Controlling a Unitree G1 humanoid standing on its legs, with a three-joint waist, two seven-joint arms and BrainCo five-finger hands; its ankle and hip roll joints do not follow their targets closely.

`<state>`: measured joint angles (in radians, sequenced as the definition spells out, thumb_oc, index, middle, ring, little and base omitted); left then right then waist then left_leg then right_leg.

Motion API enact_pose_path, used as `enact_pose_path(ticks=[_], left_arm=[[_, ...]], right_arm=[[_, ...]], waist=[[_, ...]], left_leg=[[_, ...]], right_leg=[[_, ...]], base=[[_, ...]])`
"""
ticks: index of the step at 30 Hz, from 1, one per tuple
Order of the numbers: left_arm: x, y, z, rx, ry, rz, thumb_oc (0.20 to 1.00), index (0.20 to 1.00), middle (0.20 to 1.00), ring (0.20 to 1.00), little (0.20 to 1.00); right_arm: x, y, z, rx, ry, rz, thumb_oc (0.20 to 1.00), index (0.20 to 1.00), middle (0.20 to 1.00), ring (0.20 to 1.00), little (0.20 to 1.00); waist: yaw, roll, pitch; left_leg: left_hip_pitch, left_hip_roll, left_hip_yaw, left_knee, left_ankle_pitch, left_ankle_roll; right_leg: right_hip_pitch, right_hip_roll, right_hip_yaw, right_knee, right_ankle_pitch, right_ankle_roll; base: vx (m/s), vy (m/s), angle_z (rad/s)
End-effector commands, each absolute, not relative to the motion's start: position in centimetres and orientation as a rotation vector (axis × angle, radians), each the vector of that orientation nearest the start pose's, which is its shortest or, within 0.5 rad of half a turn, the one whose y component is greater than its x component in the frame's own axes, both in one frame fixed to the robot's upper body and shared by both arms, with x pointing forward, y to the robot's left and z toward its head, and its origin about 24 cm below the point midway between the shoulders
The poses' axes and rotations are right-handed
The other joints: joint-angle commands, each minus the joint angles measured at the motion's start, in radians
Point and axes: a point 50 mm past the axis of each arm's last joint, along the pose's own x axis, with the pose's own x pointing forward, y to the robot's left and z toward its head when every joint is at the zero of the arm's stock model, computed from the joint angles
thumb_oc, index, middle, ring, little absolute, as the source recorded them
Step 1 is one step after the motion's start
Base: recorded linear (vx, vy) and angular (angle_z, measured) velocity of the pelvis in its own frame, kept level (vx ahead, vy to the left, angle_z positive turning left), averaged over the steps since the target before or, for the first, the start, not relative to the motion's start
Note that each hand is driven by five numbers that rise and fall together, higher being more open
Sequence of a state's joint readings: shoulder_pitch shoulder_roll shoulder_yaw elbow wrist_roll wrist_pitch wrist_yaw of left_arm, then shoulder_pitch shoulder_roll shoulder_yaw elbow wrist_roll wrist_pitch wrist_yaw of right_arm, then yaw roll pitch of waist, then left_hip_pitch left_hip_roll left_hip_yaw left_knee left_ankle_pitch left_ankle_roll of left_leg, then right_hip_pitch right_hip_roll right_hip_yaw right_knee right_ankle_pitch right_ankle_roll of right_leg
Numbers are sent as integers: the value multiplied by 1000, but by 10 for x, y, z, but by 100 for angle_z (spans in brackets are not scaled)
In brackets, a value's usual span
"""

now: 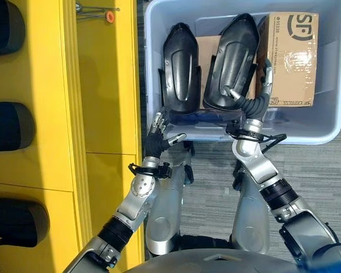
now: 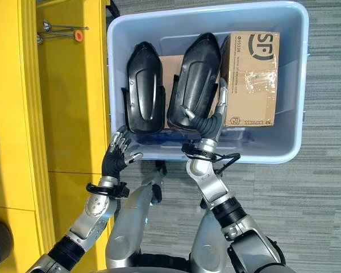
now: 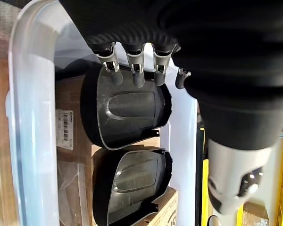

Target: Move parts from the plastic box to the shelf.

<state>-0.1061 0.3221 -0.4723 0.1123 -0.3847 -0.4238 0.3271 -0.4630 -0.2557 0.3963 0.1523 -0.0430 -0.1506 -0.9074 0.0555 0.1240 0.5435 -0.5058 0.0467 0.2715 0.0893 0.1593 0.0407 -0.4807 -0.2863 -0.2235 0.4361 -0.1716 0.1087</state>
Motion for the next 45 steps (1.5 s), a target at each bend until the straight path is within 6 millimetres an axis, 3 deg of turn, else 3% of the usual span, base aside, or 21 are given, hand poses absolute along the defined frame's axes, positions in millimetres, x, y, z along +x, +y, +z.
enact_pose_path(ticks=[1,7,12,17,20,25,27,32,34,41,45], left_arm=[[244,107,58,-220,-252,-152,1000,1000,1000,1000,1000],[244,102,54,-222,-238,-161,1000,1000,1000,1000,1000],[246,98,51,-228,-201,-161,1000,1000,1000,1000,1000],[247,93,54,-239,-203,-177,1000,1000,1000,1000,1000],[248,91,53,-241,-192,-192,1000,1000,1000,1000,1000],[248,91,52,-239,-174,-232,1000,1000,1000,1000,1000],[248,92,52,-239,-166,-242,1000,1000,1000,1000,1000],[244,94,51,-249,-165,-253,1000,1000,1000,1000,1000],[244,96,51,-251,-167,-251,1000,1000,1000,1000,1000],[246,100,50,-250,-175,-238,1000,1000,1000,1000,1000],[247,100,50,-241,-176,-236,1000,1000,1000,1000,1000]], right_arm=[[307,-125,143,-111,-547,-427,1000,1000,1000,1000,1000],[317,-134,120,10,-386,-464,1000,1000,1000,1000,1000],[318,-132,117,43,-348,-479,1000,1000,1000,1000,1000],[328,-145,116,88,-314,-543,1000,1000,1000,1000,1000],[336,-151,119,44,-317,-580,1000,1000,1000,1000,1000],[359,-186,138,6,-275,-665,1000,1000,1000,1000,1000],[365,-200,155,-141,-324,-716,1000,1000,1000,1000,1000],[371,-198,177,-366,-414,-699,1000,1000,1000,1000,1000],[372,-199,171,-342,-365,-712,1000,1000,1000,1000,1000],[377,-208,152,-509,-267,-714,1000,1000,1000,1000,1000],[377,-217,141,-375,-193,-781,1000,1000,1000,1000,1000]], waist=[[-7,42,-24],[-6,61,-24],[-6,68,-24],[0,85,-24],[11,94,-24],[46,110,-24],[59,114,-24],[76,119,-24],[78,121,-24],[92,125,-24],[98,124,-24]], left_leg=[[8,-29,-56,43,-137,-61],[8,-33,-53,29,-132,-59],[-3,-35,-51,28,-127,-59],[-12,-41,-55,25,-127,-56],[-19,-45,-60,33,-129,-55],[-43,-54,-80,61,-138,-53],[-51,-56,-85,73,-144,-52],[-72,-58,-82,93,-152,-50],[-77,-59,-81,96,-154,-49],[-106,-61,-89,107,-156,-44],[-124,-59,-89,111,-156,-43]], right_leg=[[-13,44,38,11,11,-32],[-38,41,37,30,9,-34],[-61,42,42,45,10,-36],[-77,38,44,60,6,-39],[-86,33,41,74,5,-42],[-106,23,36,116,-7,-50],[-113,17,33,134,-13,-50],[-118,2,31,130,-3,-48],[-116,-4,33,119,6,-47],[-125,-11,32,122,14,-44],[-135,-11,28,126,17,-45]], base=[[16,58,-1],[9,35,-7],[0,6,0],[8,35,2],[12,17,2],[37,13,16],[47,19,11],[28,46,10],[4,40,6],[0,0,0],[0,0,0]])
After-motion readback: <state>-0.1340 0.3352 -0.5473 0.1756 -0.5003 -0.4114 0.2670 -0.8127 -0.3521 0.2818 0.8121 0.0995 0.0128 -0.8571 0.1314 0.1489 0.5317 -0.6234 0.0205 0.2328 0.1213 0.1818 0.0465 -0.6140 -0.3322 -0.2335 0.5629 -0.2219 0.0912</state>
